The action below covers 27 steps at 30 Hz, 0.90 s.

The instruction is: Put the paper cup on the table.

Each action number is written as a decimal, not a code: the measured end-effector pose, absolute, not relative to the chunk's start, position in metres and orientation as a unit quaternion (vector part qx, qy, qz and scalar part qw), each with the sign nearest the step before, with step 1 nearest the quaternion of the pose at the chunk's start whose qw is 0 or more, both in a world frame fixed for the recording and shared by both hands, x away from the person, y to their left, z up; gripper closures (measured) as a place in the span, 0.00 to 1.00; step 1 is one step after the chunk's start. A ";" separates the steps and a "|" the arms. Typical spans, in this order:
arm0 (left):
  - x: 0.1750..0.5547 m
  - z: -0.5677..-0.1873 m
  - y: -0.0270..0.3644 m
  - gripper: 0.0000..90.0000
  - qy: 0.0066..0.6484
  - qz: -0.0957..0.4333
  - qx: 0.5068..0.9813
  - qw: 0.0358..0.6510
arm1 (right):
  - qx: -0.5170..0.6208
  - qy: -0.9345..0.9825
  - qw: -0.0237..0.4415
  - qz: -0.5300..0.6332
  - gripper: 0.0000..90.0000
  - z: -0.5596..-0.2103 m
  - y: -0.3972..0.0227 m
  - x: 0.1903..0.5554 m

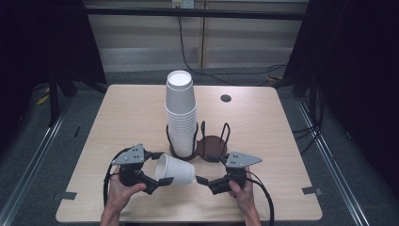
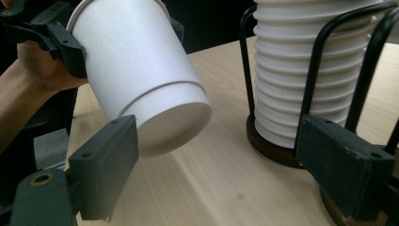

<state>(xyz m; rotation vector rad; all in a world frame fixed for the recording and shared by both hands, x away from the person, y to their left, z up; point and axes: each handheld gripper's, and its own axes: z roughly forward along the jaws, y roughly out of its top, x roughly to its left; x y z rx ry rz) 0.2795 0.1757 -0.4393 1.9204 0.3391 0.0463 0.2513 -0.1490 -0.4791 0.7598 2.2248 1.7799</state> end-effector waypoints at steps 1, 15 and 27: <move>0.280 -0.439 0.177 0.11 0.144 0.018 0.817 0.558 | 0.261 0.750 0.102 0.599 0.14 -0.480 -0.151 0.251; 0.286 -0.439 0.187 0.11 0.178 0.030 0.837 0.517 | 0.327 0.708 0.212 0.589 0.14 -0.492 -0.157 0.242; 0.293 -0.432 0.202 0.11 0.204 0.062 0.856 0.470 | 0.347 0.667 0.278 0.598 0.14 -0.507 -0.158 0.237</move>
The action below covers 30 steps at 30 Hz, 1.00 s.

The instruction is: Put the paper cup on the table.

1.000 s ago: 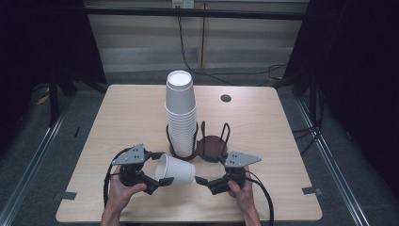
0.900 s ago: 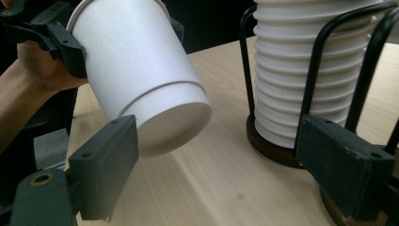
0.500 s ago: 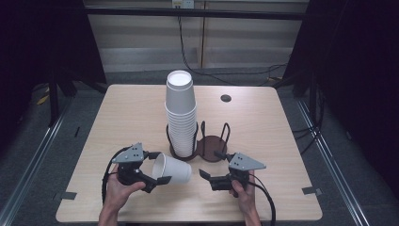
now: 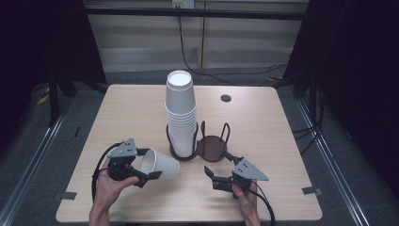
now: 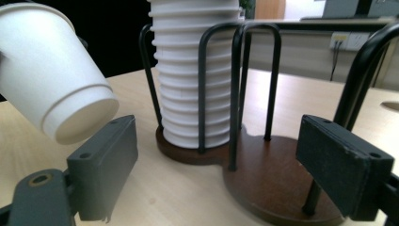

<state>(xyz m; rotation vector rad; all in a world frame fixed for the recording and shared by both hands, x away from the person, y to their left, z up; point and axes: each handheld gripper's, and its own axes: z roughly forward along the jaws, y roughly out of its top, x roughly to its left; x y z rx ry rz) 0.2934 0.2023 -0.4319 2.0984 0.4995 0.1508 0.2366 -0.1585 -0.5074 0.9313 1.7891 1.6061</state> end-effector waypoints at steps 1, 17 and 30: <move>0.294 -0.431 0.203 0.11 0.206 0.064 0.857 0.467 | 0.347 0.664 0.281 0.600 0.14 -0.508 -0.159 0.237; 0.312 -0.418 0.219 0.10 0.241 0.092 0.865 0.430 | 0.320 0.632 0.301 0.639 0.15 -0.512 -0.166 0.229; 0.327 -0.401 0.234 0.10 0.269 0.115 0.862 0.414 | 0.318 0.634 0.299 0.639 0.15 -0.512 -0.167 0.229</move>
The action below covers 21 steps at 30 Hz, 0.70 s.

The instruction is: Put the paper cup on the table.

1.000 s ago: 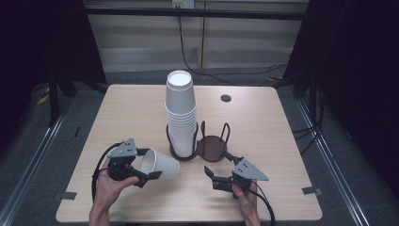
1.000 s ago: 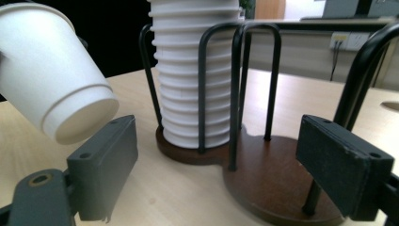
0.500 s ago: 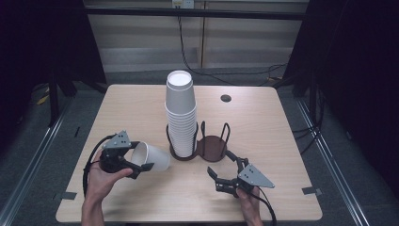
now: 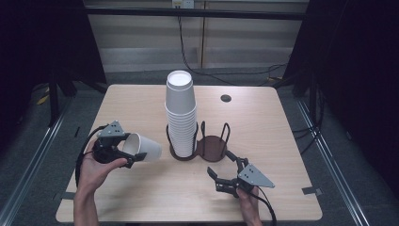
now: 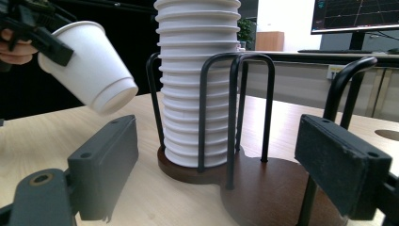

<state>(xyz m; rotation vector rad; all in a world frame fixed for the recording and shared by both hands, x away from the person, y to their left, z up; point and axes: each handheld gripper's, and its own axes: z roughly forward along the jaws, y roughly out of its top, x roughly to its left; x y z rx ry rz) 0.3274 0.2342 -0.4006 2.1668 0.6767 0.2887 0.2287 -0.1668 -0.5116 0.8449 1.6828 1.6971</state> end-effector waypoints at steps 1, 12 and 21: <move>0.329 -0.400 0.235 0.10 0.271 0.115 0.862 0.412 | 0.316 0.634 0.299 0.640 0.15 -0.512 -0.167 0.229; 0.345 -0.384 0.237 0.09 0.284 0.131 0.874 0.373 | 0.314 0.633 0.300 0.641 0.15 -0.512 -0.167 0.228; 0.364 -0.366 0.229 0.09 0.279 0.148 0.900 0.301 | 0.316 0.634 0.298 0.640 0.15 -0.512 -0.167 0.228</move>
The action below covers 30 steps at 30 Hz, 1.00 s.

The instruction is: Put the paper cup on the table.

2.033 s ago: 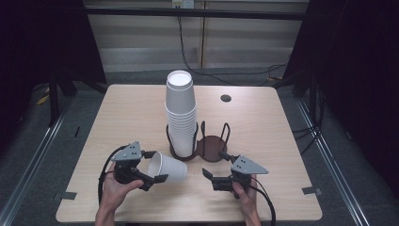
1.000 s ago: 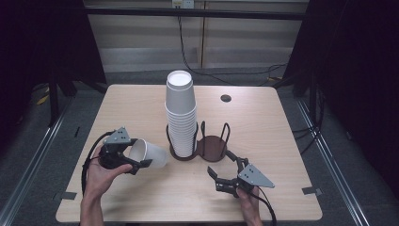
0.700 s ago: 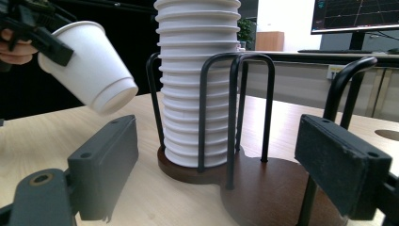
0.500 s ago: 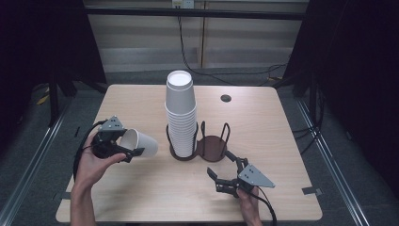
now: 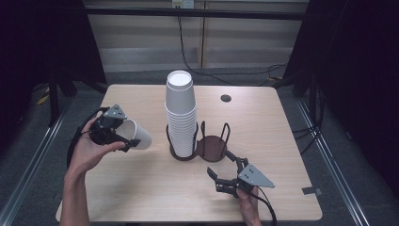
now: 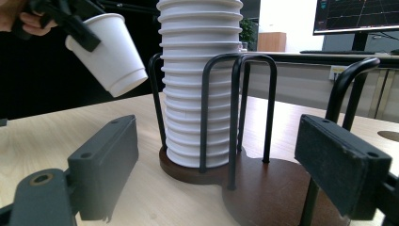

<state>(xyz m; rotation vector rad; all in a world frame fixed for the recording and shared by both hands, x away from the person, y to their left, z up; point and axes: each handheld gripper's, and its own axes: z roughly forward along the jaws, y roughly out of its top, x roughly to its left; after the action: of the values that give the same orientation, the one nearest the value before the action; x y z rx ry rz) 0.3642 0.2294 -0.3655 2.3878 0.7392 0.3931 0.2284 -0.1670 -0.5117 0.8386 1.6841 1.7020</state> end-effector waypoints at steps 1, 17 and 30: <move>0.367 -0.365 0.228 0.09 0.280 0.145 0.903 0.292 | 0.315 0.634 0.298 0.640 0.15 -0.512 -0.167 0.228; 0.403 -0.376 0.221 0.09 0.292 0.111 0.927 0.209 | 0.315 0.635 0.297 0.640 0.15 -0.512 -0.167 0.229; 0.414 -0.397 0.210 0.07 0.282 0.107 0.939 0.165 | 0.315 0.635 0.297 0.640 0.15 -0.512 -0.167 0.229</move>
<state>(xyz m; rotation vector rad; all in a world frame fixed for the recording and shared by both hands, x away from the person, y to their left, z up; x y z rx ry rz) 0.4143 0.2100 -0.3968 2.6751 0.8047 0.3057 0.2287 -0.1669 -0.5116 0.8374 1.6875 1.7024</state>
